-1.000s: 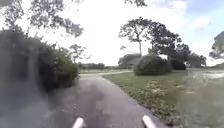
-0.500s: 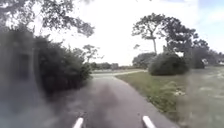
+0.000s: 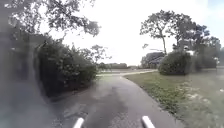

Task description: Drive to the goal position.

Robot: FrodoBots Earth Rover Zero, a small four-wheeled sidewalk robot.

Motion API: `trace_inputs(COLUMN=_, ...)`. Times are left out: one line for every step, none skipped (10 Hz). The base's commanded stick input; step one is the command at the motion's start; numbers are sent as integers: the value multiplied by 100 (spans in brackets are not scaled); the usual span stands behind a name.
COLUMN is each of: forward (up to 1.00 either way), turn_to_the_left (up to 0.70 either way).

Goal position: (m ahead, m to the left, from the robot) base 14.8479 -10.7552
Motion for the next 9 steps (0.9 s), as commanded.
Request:
trace_inputs(forward=69, turn_to_the_left=3)
trace_inputs(forward=69, turn_to_the_left=3)
trace_inputs(forward=69, turn_to_the_left=3)
trace_inputs(forward=69, turn_to_the_left=3)
trace_inputs(forward=69, turn_to_the_left=3)
trace_inputs(forward=69, turn_to_the_left=3)
trace_inputs(forward=69, turn_to_the_left=3)
trace_inputs(forward=69, turn_to_the_left=3)
trace_inputs(forward=69, turn_to_the_left=3)
